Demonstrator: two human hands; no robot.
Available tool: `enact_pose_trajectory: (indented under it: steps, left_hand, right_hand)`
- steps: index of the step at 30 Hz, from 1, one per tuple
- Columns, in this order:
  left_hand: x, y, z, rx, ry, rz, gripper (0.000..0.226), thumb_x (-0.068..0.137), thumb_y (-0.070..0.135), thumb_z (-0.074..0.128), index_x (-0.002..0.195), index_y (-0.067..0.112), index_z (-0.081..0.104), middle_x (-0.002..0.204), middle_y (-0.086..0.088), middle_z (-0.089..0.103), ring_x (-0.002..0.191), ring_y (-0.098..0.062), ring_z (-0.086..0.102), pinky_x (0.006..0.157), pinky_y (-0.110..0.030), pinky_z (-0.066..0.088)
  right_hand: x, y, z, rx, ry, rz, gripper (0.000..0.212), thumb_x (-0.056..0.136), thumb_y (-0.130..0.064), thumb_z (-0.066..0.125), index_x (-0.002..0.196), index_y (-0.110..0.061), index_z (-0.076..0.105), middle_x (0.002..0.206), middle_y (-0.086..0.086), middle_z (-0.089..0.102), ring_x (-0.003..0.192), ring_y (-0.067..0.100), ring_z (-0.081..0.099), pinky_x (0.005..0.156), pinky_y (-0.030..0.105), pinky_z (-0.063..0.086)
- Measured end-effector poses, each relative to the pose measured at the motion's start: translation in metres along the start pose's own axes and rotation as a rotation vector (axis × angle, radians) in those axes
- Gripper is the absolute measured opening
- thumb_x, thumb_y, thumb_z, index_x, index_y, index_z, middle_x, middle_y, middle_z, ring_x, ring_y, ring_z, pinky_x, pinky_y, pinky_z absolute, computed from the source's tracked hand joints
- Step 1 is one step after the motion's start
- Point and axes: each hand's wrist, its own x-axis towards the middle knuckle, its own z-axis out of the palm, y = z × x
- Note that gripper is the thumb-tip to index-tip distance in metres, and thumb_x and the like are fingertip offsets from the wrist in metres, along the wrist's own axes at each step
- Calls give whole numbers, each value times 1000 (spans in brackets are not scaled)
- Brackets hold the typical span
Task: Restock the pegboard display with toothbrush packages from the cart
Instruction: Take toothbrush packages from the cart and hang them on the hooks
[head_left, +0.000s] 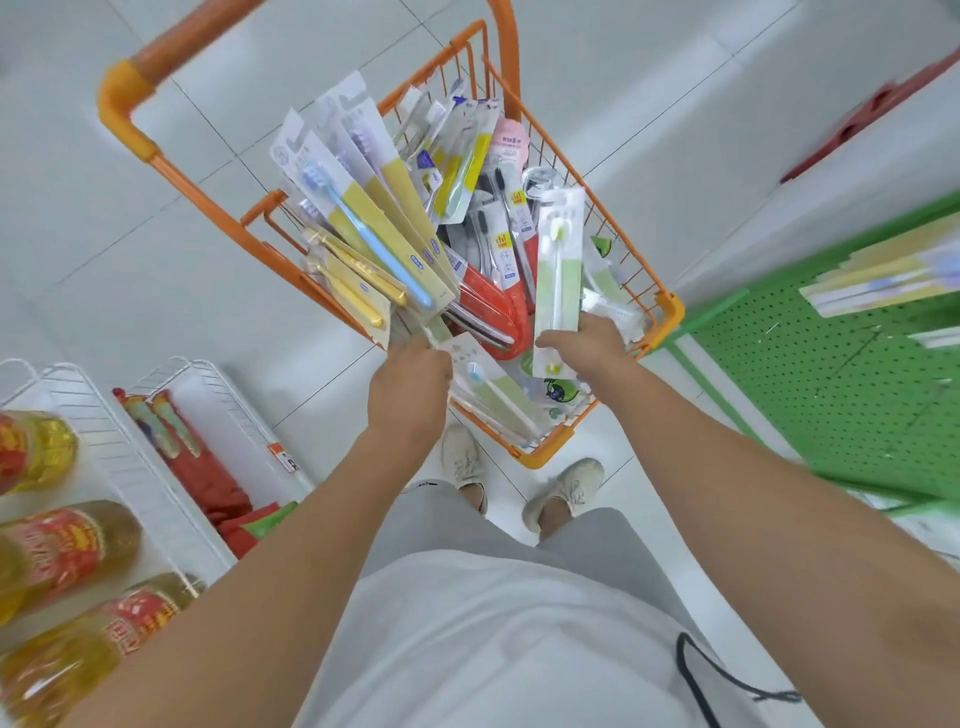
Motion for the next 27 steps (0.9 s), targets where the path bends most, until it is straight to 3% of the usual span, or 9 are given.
enact_pose_trajectory:
  steps: [3, 5, 9, 12, 15, 18, 21, 23, 27]
  left_hand:
    - [0, 1, -21, -38, 105, 264, 4, 85, 20, 76, 87, 21, 79, 93, -2, 68, 105, -28, 56, 93, -33, 39]
    - [-4, 11, -48, -291, 77, 294, 8, 83, 24, 79, 79, 19, 75, 79, 5, 67, 81, -17, 57, 79, -29, 39]
    - [2, 41, -101, -889, -154, 144, 15, 84, 20, 80, 73, 15, 71, 63, 4, 60, 53, -8, 55, 53, -19, 44]
    - [23, 69, -123, -1061, -240, 60, 9, 83, 20, 81, 84, 12, 77, 79, -12, 75, 70, -31, 73, 63, -38, 62]
    - [41, 111, -132, -1227, -292, -23, 17, 84, 19, 80, 96, 9, 74, 77, 0, 76, 70, -16, 73, 59, -25, 57]
    - [45, 169, -124, -1404, -323, -133, 34, 79, 25, 84, 101, 4, 69, 84, -6, 70, 78, -23, 69, 66, -30, 58]
    - [35, 246, -103, -1489, -343, -168, 64, 62, 45, 91, 109, 8, 70, 109, -8, 73, 101, -29, 70, 98, -45, 54]
    - [19, 298, -86, -1478, -352, -199, 87, 60, 58, 87, 128, 9, 62, 126, 0, 65, 114, -24, 62, 107, -44, 45]
    - [-26, 371, -44, -1249, -341, -21, 47, 75, 44, 85, 107, 16, 65, 97, 9, 73, 90, -10, 70, 87, -33, 56]
  right_hand:
    - [-19, 8, -14, 184, -47, 17, 32, 82, -16, 77, 114, -20, 71, 82, -3, 65, 57, 9, 44, 46, 19, 34]
    - [-34, 13, -29, 358, -114, 32, 26, 80, -17, 81, 104, -17, 69, 75, -1, 62, 54, 10, 39, 51, 24, 30]
    - [-64, 21, -65, 561, -243, -74, 56, 67, -23, 88, 115, -2, 67, 79, 8, 48, 58, 13, 38, 55, 22, 34]
    - [-85, 18, -98, 595, -288, -227, 32, 76, -13, 79, 108, -11, 73, 91, 0, 74, 70, 10, 61, 62, 17, 48]
    - [-99, 25, -133, 536, -286, -326, 31, 79, -18, 76, 110, -15, 75, 112, 2, 76, 99, 14, 71, 87, 24, 55]
    - [-111, 41, -166, 570, -251, -297, 23, 85, -20, 73, 108, -19, 75, 107, 5, 77, 93, 20, 72, 79, 35, 59]
    - [-119, 71, -194, 660, -110, -260, 24, 91, -11, 72, 114, -15, 72, 111, 15, 75, 92, 28, 70, 85, 53, 57]
    - [-126, 93, -214, 724, -23, -220, 26, 91, -9, 73, 117, -11, 70, 113, 16, 75, 92, 28, 71, 89, 58, 55]
    - [-135, 141, -258, 886, -19, -150, 32, 90, -11, 74, 121, -5, 68, 117, 20, 72, 93, 29, 71, 89, 53, 58]
